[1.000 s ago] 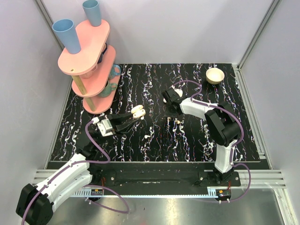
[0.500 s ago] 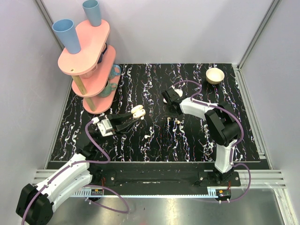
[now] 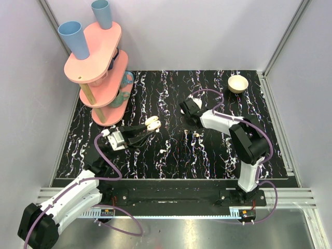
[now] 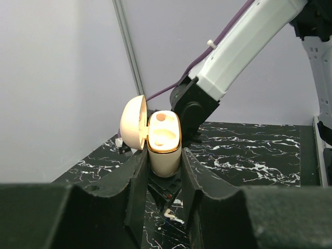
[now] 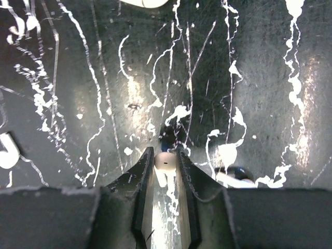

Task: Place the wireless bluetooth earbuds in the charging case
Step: Pick up the left earbud from the center of the board, then insert the left earbud into the left side groove of the charging case.

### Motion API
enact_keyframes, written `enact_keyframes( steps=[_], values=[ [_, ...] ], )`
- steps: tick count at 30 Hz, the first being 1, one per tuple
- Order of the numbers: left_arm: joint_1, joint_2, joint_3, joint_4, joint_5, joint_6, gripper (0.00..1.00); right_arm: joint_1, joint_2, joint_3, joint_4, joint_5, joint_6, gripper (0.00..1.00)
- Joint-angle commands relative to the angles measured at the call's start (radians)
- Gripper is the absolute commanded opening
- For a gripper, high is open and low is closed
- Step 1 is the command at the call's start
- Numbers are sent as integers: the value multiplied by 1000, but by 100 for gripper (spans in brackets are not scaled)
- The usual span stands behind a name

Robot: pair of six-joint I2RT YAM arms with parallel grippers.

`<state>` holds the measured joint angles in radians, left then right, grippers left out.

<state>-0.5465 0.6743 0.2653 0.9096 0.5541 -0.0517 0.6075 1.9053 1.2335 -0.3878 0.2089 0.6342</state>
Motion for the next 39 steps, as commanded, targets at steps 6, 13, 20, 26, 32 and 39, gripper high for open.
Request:
enact_keyframes(
  steps=[6,13,20,26,32,39],
  values=[
    [-3,4,78,-51,-45,-23,0,76,-317,-107,176,171,-27,22],
    [-3,-5,91,-60,-112,-53,0,173,-547,-181,273,360,-99,22],
    [-3,19,144,-124,-125,-92,0,270,-728,-224,472,471,-241,20],
    [-3,48,152,-103,-137,-100,0,359,-779,-229,650,488,-372,20],
    [-3,73,135,-75,-174,-116,0,425,-784,-235,820,443,-450,21],
    [-4,99,150,-75,-160,-122,0,482,-753,-223,923,376,-490,21]
  ],
)
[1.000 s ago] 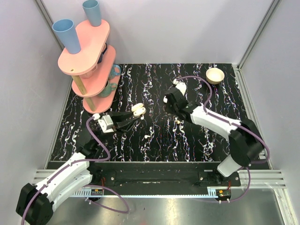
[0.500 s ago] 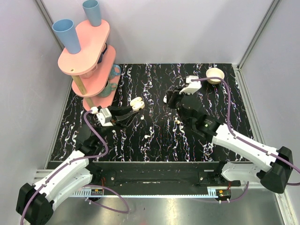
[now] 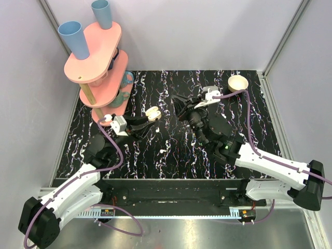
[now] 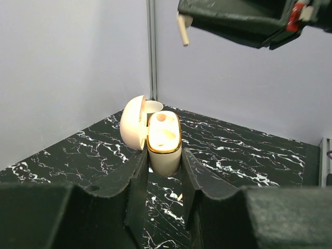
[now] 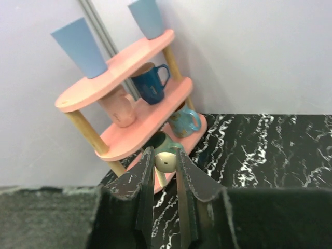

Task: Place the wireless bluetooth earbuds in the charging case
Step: Insert the left earbud into the left side groove of the charging case.

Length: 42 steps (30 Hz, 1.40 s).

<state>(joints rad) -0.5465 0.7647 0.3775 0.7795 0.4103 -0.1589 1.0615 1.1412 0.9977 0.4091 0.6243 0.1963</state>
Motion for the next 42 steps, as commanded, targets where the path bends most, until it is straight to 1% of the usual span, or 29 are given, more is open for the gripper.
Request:
enact_keyframes(
  steps=[1,6,14,25,42],
  values=[
    [-4,11,41,53,-16,-16,0,37,15,13,135,-46,-54,21],
    [-6,13,43,64,-18,-21,0,57,43,-11,186,-116,-70,21],
    [-6,5,40,86,-25,-28,0,78,86,-39,278,-179,-93,21],
    [-6,5,34,118,-42,-33,0,121,146,-57,368,-159,-140,21],
    [-7,1,23,164,-59,-48,0,127,190,-57,384,-158,-127,21]
  ],
)
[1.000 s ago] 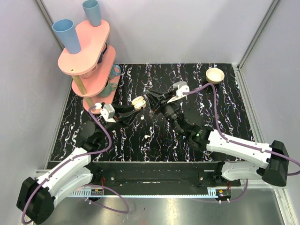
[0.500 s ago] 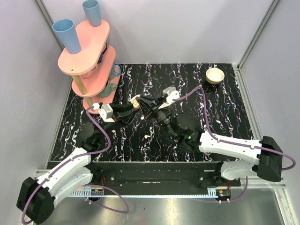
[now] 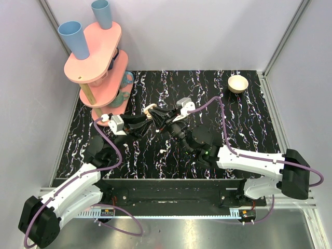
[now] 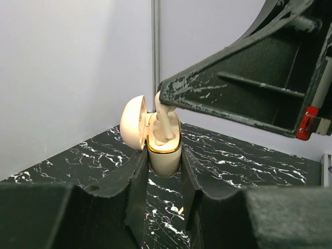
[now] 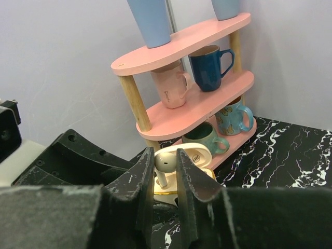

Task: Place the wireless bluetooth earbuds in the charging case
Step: Insert the left earbud into the left side groove of the charging case.

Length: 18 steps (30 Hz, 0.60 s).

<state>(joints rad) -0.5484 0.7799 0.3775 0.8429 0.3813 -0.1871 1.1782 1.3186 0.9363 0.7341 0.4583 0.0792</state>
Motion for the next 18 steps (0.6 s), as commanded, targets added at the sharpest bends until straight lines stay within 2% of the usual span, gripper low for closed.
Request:
enact_keyframes(
  steps=[1,18],
  values=[
    [-4,-14,21,108,-30,-23,0,11,16,4,63,13,-12,21],
    [-5,-11,-5,186,-65,-48,0,11,37,-8,87,7,16,21]
  ],
)
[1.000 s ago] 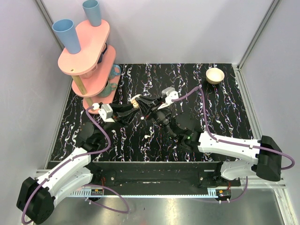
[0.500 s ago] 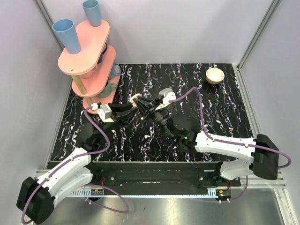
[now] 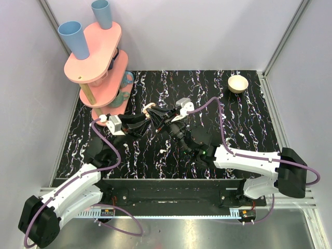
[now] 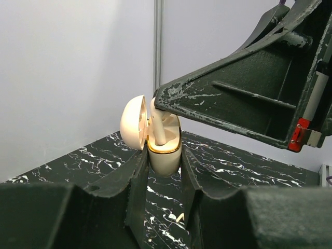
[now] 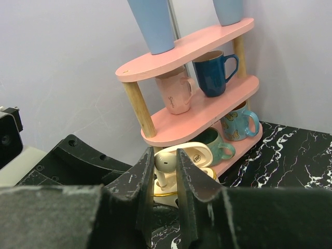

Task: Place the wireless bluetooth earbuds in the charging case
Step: Insert the left earbud into the left side groove of the charging case, then move the right earbud to the center of the board.

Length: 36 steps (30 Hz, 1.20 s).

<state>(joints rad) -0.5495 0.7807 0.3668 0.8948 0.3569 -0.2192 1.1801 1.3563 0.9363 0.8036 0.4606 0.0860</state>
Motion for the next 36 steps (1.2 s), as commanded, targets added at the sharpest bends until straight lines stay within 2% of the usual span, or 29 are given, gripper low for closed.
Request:
enact_keyframes(
  steps=[1,17,23,30,32,36],
  values=[
    [-4,-12,6,136,-42,-17,0,9,1,-10,16,0,14,21],
    [-4,-3,11,161,-59,-22,0,16,0,-21,13,-23,6,21],
    [-4,-4,18,142,-55,-6,0,16,-20,-36,-9,-37,-2,33],
    [-4,-6,15,136,-52,-2,0,16,-51,-22,-21,-7,-40,42],
    [-4,-9,12,125,-50,1,0,18,-71,-19,-20,4,-52,47],
    [-4,-31,3,70,-59,33,0,16,-140,-7,-35,39,-81,51]
  ],
)
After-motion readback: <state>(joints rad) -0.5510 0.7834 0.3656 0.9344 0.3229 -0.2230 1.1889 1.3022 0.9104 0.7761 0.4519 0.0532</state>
